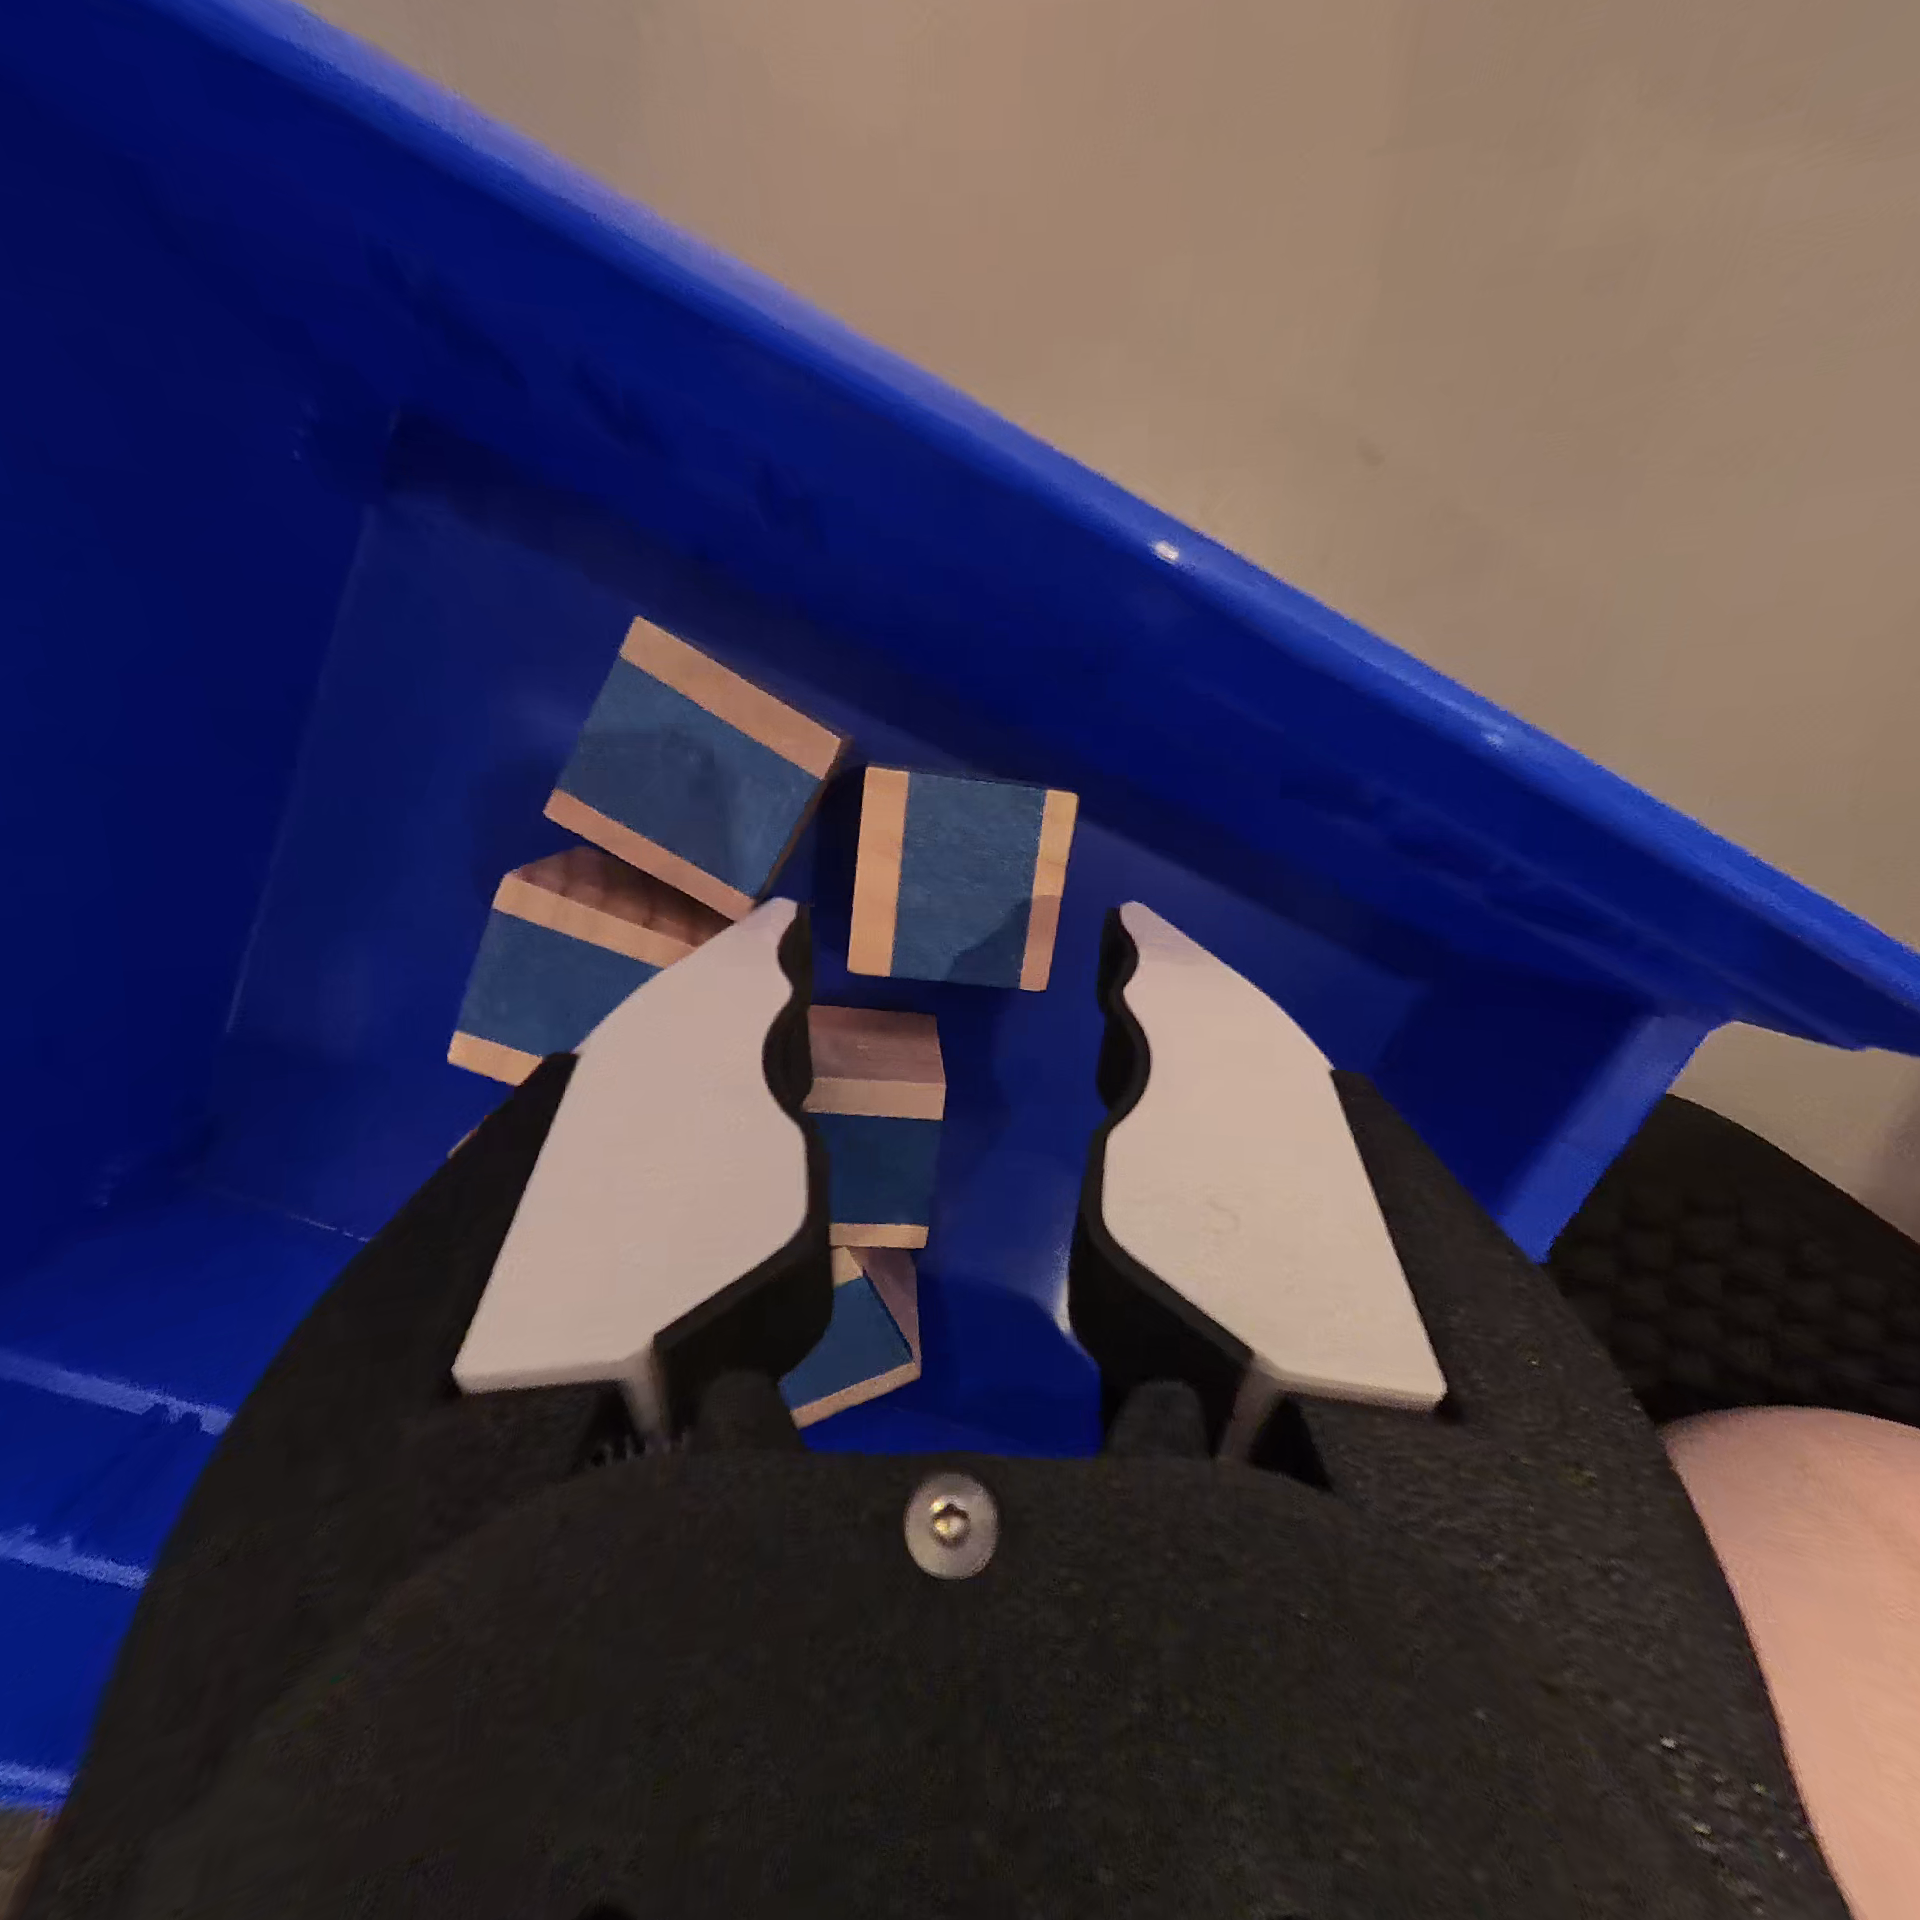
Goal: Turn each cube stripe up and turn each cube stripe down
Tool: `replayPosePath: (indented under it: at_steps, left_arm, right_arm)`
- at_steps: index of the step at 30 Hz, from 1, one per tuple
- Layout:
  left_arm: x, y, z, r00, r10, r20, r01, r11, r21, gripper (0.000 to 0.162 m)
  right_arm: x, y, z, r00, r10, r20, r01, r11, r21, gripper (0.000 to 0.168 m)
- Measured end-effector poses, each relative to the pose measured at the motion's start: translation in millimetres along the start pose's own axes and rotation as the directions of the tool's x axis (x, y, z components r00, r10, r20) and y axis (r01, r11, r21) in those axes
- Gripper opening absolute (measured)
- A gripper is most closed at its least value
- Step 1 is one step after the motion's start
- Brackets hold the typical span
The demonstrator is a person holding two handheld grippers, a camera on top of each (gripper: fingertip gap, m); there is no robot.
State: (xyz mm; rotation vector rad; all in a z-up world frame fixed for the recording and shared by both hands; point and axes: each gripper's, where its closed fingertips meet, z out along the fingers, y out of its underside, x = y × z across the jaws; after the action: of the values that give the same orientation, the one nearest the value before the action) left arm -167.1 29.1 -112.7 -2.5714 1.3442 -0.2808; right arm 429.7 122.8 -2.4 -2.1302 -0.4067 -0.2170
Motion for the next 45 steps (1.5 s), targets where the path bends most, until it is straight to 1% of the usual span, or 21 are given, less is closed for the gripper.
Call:
replayPosePath:
  at_steps: [5, 13, 18, 24, 29, 31, 34, 37, 41, 43, 45]
  left_arm:
    - [-4, 4, 9, 1.000, 0.011, 0.021, -0.010, 0.999, -0.046, 0.051]
    - [-3, 3, 23, 1.000, 0.028, 0.012, -0.026, 0.994, -0.103, 0.051]
    - [1, 3, 27, 0.998, 0.059, 0.011, -0.057, 0.989, -0.133, 0.045]
    - [1, 4, 28, 0.993, 0.106, 0.048, -0.096, 0.980, -0.176, 0.045]
    - [-1, 8, 29, 0.989, 0.118, 0.085, -0.096, 0.967, -0.237, 0.045]
    - [-2, 6, 29, 0.984, 0.147, 0.097, -0.121, 0.965, -0.234, 0.045]
    - [-4, 11, 25, 0.984, 0.143, 0.108, -0.111, 0.960, -0.255, 0.045]
    - [-5, 9, 10, 0.984, 0.121, 0.135, -0.092, 0.975, -0.204, 0.045]
    - [-4, -6, -30, 0.973, 0.102, 0.207, -0.099, 0.995, -0.023, 0.045]
    - [-4, -13, -54, 0.962, 0.091, 0.259, -0.112, 0.991, 0.071, 0.045]
    - [0, -22, -76, 0.951, 0.079, 0.299, -0.135, 0.976, 0.172, 0.045]
  right_arm:
    - [-2, 3, 3, 1.000, -0.006, 0.010, 0.007, 1.000, -0.018, 0.025]
    - [-5, 7, 7, 0.999, -0.021, 0.029, 0.023, 0.999, -0.038, 0.025]
    - [-6, 9, 8, 0.999, -0.024, 0.035, 0.026, 0.999, -0.046, 0.025]
    - [-7, 10, 9, 0.999, -0.032, 0.041, 0.034, 0.998, -0.055, 0.025]
    - [-9, 11, 10, 0.998, -0.041, 0.046, 0.044, 0.997, -0.061, 0.025]
    - [-10, 11, 10, 0.998, -0.044, 0.048, 0.047, 0.997, -0.064, 0.025]
    - [-11, 12, 11, 0.997, -0.049, 0.054, 0.052, 0.996, -0.067, 0.025]
    - [-11, 11, 10, 0.997, -0.051, 0.053, 0.054, 0.997, -0.063, 0.024]
    - [-10, 3, 5, 0.998, -0.060, 0.033, 0.061, 0.997, -0.036, 0.025]
    - [-10, -8, -3, 0.997, -0.071, 0.004, 0.071, 0.997, 0.010, 0.025]
    - [-12, -27, -17, 0.996, -0.082, -0.031, 0.084, 0.992, 0.091, 0.025]
